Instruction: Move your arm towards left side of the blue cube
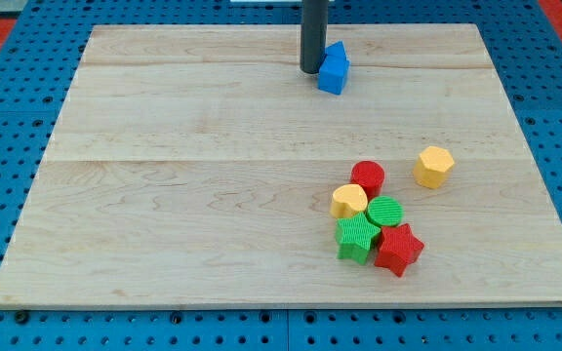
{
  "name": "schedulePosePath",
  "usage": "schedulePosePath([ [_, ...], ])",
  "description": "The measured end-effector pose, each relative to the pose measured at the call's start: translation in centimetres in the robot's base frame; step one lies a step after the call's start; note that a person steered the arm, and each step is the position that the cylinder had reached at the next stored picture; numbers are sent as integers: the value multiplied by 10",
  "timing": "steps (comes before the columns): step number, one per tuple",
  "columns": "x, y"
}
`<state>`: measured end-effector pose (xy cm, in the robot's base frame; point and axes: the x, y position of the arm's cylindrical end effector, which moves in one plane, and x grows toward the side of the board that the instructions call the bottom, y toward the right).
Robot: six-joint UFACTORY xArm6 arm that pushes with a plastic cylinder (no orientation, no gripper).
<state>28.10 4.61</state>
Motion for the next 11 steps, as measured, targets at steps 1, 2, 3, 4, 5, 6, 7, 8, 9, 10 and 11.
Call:
schedulePosePath([
  [1,-22,41],
  [2,-49,69],
  [3,-44,77],
  [4,-37,37],
  [5,-21,-21],
  [6,8,-19],
  [7,12,-17],
  [8,19,-35],
  [9,21,-39],
  [10,4,-17],
  [11,2,-17],
])
